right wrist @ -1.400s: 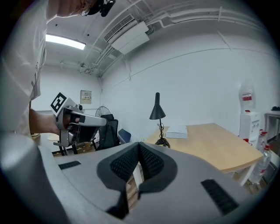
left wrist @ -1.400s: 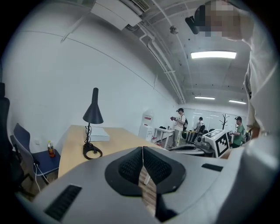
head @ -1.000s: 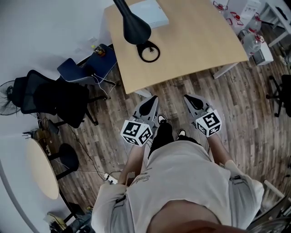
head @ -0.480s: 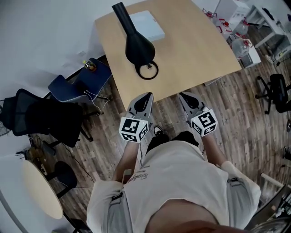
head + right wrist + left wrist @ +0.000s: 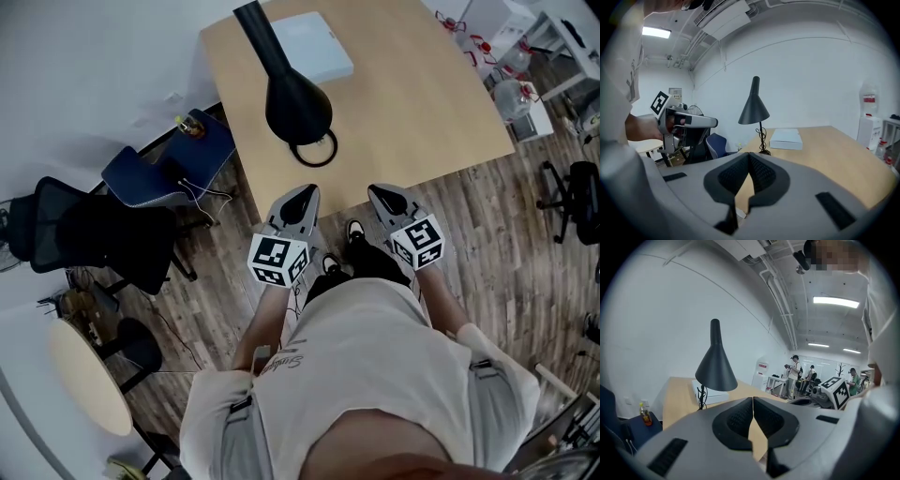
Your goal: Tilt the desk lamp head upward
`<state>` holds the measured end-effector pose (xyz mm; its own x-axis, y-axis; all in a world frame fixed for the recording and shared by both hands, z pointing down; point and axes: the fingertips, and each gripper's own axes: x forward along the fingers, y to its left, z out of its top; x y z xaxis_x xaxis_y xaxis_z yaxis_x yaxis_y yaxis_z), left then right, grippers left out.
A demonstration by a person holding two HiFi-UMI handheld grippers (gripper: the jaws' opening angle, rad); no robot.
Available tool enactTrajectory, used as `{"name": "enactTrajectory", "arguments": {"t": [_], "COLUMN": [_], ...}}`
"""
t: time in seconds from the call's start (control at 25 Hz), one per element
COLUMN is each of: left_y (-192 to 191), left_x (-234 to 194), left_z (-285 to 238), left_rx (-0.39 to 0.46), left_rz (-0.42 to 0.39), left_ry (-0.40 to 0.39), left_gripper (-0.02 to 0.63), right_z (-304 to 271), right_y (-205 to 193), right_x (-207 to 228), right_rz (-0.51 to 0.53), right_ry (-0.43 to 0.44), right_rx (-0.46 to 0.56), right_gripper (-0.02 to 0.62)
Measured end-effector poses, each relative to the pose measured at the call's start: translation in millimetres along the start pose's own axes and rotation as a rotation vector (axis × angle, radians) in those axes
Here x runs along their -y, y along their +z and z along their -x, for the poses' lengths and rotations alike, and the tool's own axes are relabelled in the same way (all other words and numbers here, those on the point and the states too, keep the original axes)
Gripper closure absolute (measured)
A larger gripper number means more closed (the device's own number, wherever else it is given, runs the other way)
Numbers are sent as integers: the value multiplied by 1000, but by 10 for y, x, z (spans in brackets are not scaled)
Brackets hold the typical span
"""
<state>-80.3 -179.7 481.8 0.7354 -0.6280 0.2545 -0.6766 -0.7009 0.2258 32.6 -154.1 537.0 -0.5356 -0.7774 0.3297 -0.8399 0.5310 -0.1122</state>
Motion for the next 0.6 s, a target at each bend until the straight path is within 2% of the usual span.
{"name": "enactTrajectory", "arguments": {"t": [0.2, 0.6], "left_y": [-31, -188], "left_x": [-198, -447], "left_z": [-234, -678], "left_rx": [-24, -62], "left_rz": [23, 65], "left_ry": [93, 191], "left_gripper": [591, 591], "right_z": [-405, -1150], "right_y": [-101, -382], "right_x": [214, 639], "right_rz": [35, 77], "right_ry": [102, 227], "right_rx": [-45, -130], "right_gripper": [601, 601]}}
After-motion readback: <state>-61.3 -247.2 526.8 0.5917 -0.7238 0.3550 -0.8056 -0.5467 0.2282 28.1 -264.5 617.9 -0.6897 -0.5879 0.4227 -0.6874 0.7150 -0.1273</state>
